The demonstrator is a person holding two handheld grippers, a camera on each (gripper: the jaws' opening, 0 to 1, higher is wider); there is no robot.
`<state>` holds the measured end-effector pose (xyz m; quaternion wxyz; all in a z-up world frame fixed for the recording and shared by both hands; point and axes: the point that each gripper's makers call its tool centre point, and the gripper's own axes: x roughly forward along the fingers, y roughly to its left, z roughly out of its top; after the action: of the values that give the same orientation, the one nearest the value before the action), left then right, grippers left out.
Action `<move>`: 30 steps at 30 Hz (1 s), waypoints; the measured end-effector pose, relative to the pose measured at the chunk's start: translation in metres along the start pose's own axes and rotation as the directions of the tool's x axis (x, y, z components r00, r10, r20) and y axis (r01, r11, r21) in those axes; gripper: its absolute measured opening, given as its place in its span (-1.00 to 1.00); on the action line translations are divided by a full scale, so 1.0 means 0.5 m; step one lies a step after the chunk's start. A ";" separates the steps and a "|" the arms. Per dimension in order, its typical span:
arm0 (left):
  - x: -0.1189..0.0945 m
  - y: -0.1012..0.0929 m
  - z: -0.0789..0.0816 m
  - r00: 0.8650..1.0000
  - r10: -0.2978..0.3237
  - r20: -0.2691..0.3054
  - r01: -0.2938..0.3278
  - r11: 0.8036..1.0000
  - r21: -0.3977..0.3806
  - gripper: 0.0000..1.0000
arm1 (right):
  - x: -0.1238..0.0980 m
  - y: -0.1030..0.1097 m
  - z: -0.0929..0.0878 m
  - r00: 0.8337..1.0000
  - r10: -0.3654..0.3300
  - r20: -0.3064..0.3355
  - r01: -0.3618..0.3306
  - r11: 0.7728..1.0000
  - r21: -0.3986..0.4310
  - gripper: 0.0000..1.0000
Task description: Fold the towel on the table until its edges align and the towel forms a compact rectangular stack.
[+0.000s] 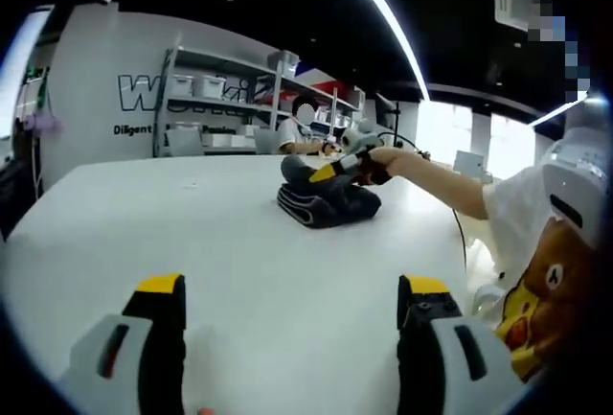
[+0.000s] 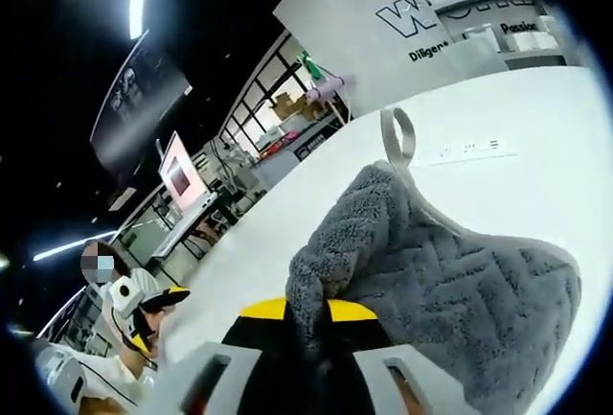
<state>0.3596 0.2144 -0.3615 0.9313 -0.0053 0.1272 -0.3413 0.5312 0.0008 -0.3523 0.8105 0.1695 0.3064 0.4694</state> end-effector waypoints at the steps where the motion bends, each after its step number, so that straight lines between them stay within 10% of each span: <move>1: -0.001 0.000 0.000 1.000 0.000 0.001 0.000 1.000 0.001 0.93 | -0.004 0.004 0.004 1.000 0.003 0.007 -0.003 1.000 -0.004 -0.66; 18: 0.002 -0.011 0.009 1.000 -0.011 0.005 0.010 1.000 0.012 0.93 | -0.178 0.035 0.048 0.985 -0.016 0.170 0.040 0.990 -0.136 -0.51; 30: 0.015 -0.020 0.019 1.000 -0.021 0.006 0.021 0.999 0.029 0.93 | -0.361 -0.012 -0.056 0.970 -0.197 0.144 0.237 0.900 -0.366 -0.36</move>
<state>0.3610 0.2010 -0.3530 0.9279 0.0059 0.1194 -0.3531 0.4499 -0.1588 -0.3158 0.8899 -0.0023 0.1842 0.4173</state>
